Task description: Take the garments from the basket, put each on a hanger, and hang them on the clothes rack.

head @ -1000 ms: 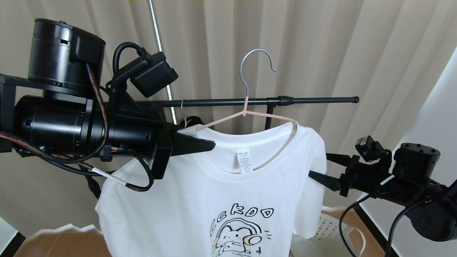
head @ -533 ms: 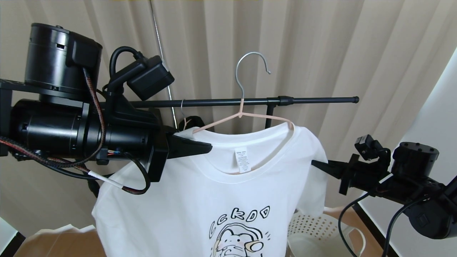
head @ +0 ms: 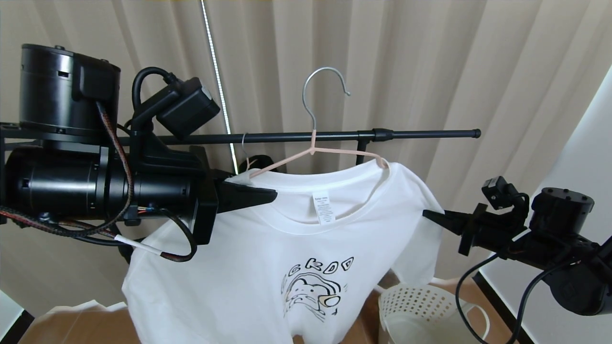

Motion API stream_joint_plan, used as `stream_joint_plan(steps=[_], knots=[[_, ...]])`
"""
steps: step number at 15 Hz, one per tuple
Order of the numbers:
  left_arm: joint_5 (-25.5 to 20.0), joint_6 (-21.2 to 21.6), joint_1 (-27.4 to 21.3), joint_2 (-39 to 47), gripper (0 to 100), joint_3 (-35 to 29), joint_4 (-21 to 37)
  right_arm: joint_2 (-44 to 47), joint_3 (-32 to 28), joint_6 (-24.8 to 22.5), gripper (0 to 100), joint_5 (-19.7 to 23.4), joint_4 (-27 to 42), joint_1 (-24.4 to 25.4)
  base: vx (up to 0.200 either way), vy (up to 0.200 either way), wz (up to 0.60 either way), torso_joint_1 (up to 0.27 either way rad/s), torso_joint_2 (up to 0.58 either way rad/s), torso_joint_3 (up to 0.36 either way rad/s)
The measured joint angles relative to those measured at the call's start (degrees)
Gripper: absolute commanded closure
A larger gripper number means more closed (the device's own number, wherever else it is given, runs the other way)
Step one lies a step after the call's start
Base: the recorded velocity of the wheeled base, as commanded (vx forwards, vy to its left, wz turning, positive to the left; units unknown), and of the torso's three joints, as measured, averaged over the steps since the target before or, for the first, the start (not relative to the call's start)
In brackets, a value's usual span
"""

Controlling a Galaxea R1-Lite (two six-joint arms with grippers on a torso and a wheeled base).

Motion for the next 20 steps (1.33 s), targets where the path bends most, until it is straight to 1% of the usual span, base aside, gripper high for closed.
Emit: stream_joint_plan(steps=[2,5,6,12,14,16,18,20], knots=[[1.04,-0.68,0.04,-0.09,100,1.49,-1.94,-0.34,1.35,-1.34,100,-0.11,-0.46,0.51,0.000,0.000,0.00,0.000,0.00,0.000],[1.60,-0.90,0.06,-0.04,100,2.11,-2.26,-1.41,2.51,-1.58,100,-0.15,-0.16,1.69,0.000,0.000,0.00,0.000,0.00,0.000],[2.19,-1.40,0.06,-0.04,100,2.15,-2.32,-1.72,2.62,-1.56,0,-0.13,-0.13,1.77,0.000,0.000,0.00,0.000,0.00,0.000],[2.90,-1.89,1.16,-0.12,100,2.63,-2.32,-2.46,2.45,-1.50,0,-0.04,-0.23,1.43,0.000,0.000,0.00,0.000,0.00,0.000],[3.84,-1.89,1.44,-0.12,100,3.22,-2.29,-2.76,2.43,-1.50,0,-0.11,-0.56,1.38,0.000,0.000,0.00,0.000,0.00,0.000],[6.16,-2.13,1.44,0.02,100,3.47,-2.29,-3.32,2.54,-1.50,0,-0.09,-0.65,1.40,0.000,0.000,0.00,0.000,0.00,0.000],[8.70,-4.79,0.84,0.29,100,3.52,-2.29,-4.64,2.69,-1.45,0,-0.11,-0.40,1.67,0.000,0.000,0.00,0.000,0.00,0.000],[13.09,-7.20,-0.24,1.04,100,2.97,-2.32,-6.46,2.91,-1.21,0,-0.20,0.01,1.88,0.000,0.000,0.00,0.000,0.00,0.000]])
